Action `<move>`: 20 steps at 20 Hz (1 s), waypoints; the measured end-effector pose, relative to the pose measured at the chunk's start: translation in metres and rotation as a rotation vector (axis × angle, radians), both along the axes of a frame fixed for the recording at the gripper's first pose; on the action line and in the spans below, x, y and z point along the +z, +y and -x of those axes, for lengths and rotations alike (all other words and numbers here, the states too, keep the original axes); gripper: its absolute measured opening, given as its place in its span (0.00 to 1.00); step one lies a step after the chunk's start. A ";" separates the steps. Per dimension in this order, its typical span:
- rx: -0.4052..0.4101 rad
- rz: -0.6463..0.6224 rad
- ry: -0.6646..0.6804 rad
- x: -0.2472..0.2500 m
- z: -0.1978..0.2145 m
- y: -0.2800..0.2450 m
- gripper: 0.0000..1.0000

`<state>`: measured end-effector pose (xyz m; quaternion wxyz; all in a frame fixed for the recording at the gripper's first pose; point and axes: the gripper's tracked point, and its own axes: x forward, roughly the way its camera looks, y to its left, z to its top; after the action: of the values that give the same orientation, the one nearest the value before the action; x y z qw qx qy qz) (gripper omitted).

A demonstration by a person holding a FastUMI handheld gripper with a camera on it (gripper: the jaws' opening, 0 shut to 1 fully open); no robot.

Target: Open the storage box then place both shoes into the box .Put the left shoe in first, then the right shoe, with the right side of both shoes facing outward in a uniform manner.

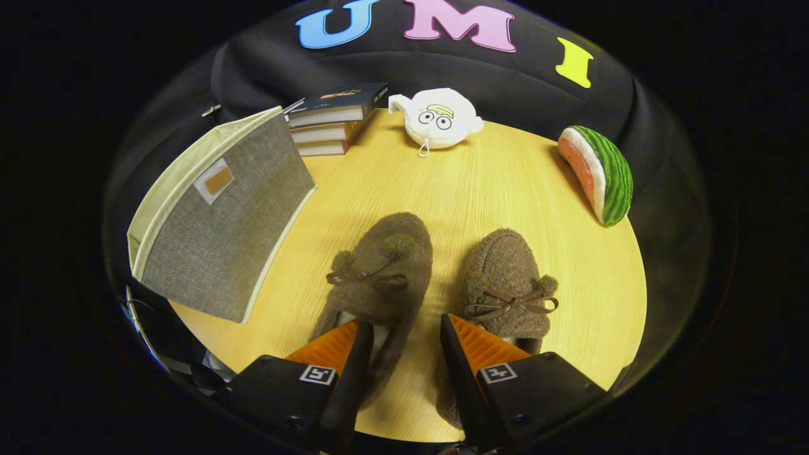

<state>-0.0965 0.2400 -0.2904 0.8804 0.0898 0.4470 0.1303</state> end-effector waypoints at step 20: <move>-0.248 -0.111 0.006 0.104 -0.036 -0.003 0.07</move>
<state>-0.0606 0.2369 -0.1864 0.8821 0.1931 0.4272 0.0446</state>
